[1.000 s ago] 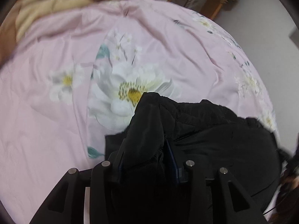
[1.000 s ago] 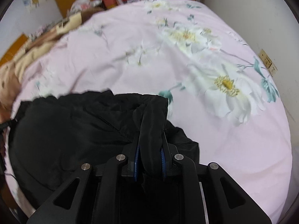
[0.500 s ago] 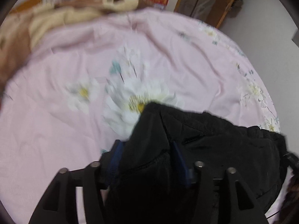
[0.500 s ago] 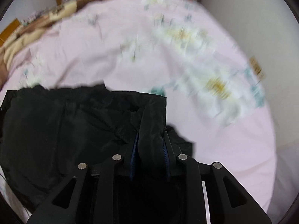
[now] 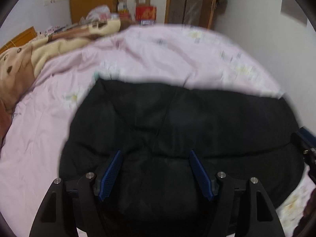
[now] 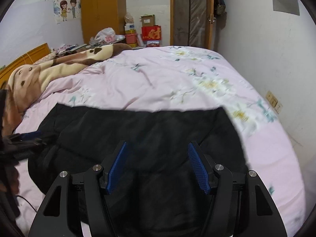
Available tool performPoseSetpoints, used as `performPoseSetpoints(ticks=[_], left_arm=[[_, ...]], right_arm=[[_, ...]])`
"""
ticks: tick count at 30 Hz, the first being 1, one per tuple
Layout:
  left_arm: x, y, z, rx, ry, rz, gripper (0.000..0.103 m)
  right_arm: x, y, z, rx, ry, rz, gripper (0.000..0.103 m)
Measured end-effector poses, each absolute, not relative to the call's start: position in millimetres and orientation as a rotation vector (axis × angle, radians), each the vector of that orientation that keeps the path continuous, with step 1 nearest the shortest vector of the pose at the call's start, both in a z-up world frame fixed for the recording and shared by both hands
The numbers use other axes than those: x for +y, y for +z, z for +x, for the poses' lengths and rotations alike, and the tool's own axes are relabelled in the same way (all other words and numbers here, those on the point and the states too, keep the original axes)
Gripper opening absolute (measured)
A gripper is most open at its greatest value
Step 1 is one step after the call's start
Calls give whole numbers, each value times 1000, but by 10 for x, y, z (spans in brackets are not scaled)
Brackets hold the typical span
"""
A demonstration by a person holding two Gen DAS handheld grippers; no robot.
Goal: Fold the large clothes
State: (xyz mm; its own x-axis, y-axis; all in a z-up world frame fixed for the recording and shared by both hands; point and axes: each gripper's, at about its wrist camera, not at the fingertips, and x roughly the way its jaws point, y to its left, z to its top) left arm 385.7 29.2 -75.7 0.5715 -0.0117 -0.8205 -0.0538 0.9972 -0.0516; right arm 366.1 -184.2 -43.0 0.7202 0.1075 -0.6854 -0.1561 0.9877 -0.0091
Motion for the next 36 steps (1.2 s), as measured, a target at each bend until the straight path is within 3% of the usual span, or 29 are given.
performPoseSetpoints(ticks=[4, 11, 17, 23, 36], left_arm=[[285, -1092, 3941, 987, 23, -58, 73], [256, -1438, 4095, 1007, 35, -47, 73], [305, -1338, 4135, 1037, 13, -72, 73], [692, -915, 3885, 927, 99, -74, 73], [649, -1484, 4131, 1034, 107, 0, 73]], right_arm=[[-1908, -961, 3864, 877, 132, -32, 64], [-1868, -1392, 4064, 966, 110, -59, 64], [-1866, -1340, 4093, 994, 129, -56, 64], [-2225, -805, 3873, 899, 69, -53, 62], [-2405, -1509, 4077, 988, 70, -55, 63]])
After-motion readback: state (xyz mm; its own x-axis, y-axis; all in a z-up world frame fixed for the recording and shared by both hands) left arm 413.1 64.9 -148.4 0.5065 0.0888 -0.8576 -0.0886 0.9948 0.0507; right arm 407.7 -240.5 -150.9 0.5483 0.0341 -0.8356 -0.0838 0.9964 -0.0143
